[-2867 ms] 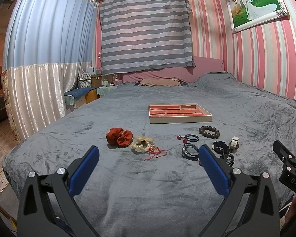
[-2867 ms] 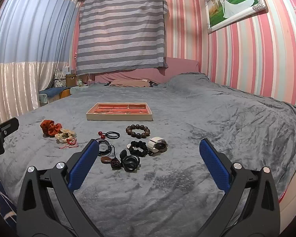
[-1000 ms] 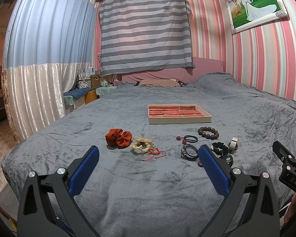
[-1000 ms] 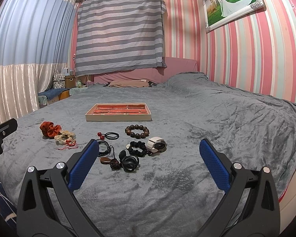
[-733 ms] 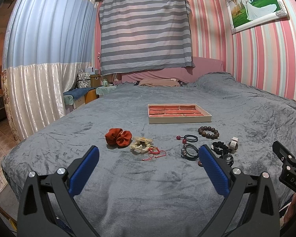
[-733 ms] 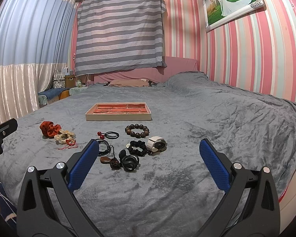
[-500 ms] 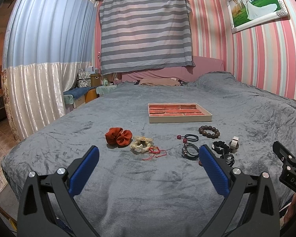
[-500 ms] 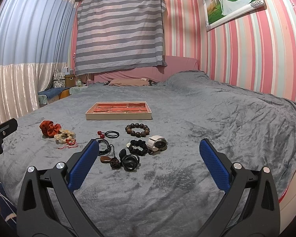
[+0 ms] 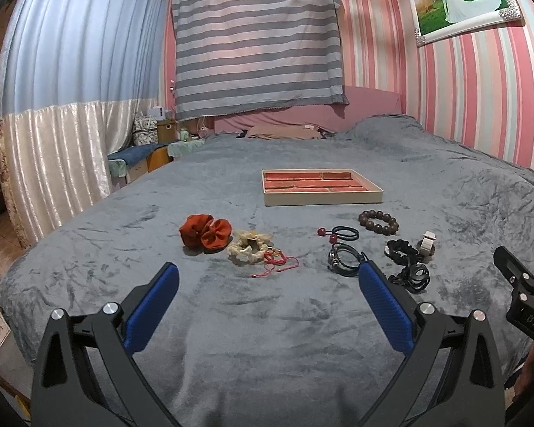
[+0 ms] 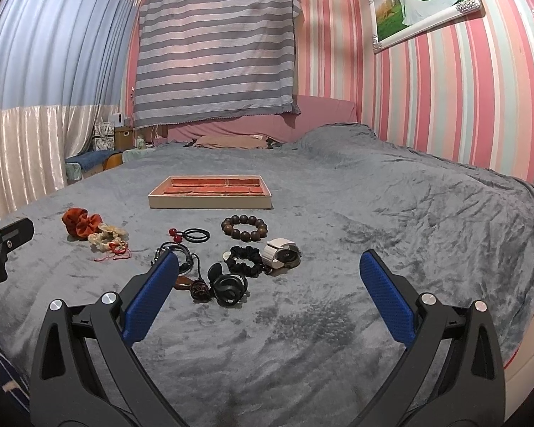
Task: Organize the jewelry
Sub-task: 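Reach the left tool to the red-string charm while the right tool grasps the black earbuds case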
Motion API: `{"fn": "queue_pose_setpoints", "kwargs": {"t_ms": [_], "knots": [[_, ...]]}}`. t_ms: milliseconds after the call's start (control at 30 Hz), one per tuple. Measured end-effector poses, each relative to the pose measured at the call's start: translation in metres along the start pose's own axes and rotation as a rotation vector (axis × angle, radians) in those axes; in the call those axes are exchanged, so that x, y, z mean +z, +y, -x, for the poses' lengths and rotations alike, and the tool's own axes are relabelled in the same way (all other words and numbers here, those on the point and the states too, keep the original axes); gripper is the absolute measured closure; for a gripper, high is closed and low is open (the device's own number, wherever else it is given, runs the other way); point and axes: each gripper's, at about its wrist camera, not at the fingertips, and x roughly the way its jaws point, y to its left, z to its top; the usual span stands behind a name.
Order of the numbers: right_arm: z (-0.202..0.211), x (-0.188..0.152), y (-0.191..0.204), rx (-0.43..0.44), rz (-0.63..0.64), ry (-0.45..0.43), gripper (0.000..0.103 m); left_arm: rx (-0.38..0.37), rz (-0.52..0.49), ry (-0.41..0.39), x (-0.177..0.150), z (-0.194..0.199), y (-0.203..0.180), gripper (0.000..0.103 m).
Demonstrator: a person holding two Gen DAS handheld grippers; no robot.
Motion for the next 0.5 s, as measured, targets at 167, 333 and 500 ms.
{"fn": "queue_pose_setpoints", "kwargs": {"t_ms": [167, 333, 500], "knots": [[-0.014, -0.002, 0.001, -0.019, 0.015, 0.016, 0.004, -0.006, 0.005, 0.015, -0.001, -0.012, 0.002, 0.004], [-0.032, -0.008, 0.001, -0.023, 0.017, 0.069, 0.004, -0.01, -0.003, 0.019, -0.002, -0.023, 0.004, 0.004], [-0.048, -0.01, -0.003, -0.019, -0.002, 0.103, 0.004, -0.02, 0.008, 0.048, -0.001, -0.038, 0.008, 0.004]]}}
